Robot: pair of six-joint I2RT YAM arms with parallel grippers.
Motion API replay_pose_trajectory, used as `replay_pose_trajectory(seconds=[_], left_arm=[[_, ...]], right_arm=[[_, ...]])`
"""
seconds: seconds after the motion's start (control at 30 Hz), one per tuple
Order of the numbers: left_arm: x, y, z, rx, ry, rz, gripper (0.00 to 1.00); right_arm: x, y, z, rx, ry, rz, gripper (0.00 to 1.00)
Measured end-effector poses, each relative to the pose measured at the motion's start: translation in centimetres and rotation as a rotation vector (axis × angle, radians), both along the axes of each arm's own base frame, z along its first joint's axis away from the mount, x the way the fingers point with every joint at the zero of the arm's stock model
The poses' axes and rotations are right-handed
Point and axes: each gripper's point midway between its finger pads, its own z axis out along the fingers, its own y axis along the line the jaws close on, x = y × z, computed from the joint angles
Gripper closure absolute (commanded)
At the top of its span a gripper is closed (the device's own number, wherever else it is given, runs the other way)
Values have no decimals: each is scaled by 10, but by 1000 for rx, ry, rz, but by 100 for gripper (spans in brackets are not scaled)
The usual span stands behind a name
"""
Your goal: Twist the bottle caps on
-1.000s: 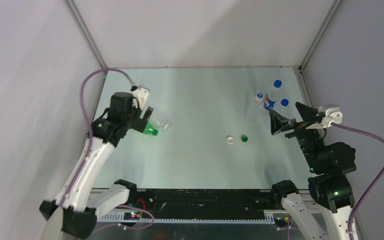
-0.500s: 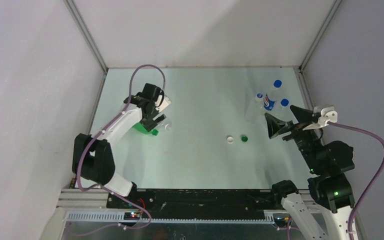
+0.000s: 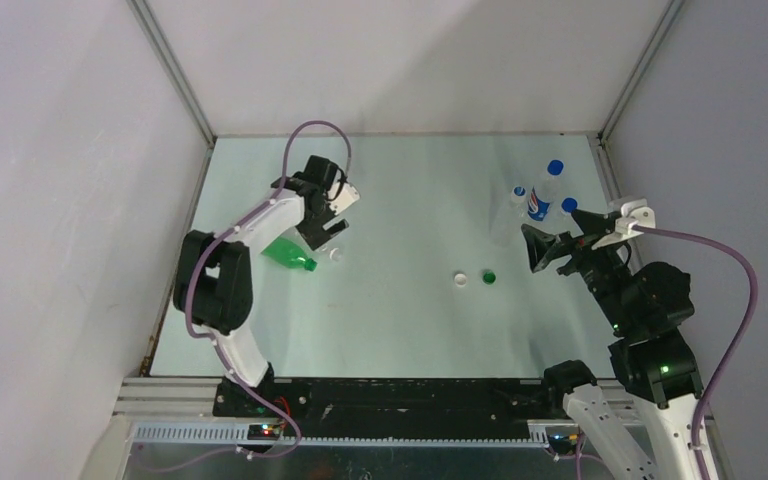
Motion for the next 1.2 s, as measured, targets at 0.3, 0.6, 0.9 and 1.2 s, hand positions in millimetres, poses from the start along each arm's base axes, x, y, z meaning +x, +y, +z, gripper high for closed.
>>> replay_pose_trajectory(seconds=[0.3, 0.6, 0.9, 1.2], left_arm=[[14, -37, -30, -104, 114, -87, 8], [52, -69, -38, -215, 97, -41, 14], [66, -94, -50, -357, 97, 116, 21], [66, -107, -55, -453, 106, 259, 15]], right_arm=[[8, -1, -7, -34, 21, -10, 0], [13, -2, -11, -41, 36, -24, 1], [15, -1, -12, -19, 53, -23, 1], [14, 4, -14, 18, 76, -6, 1]])
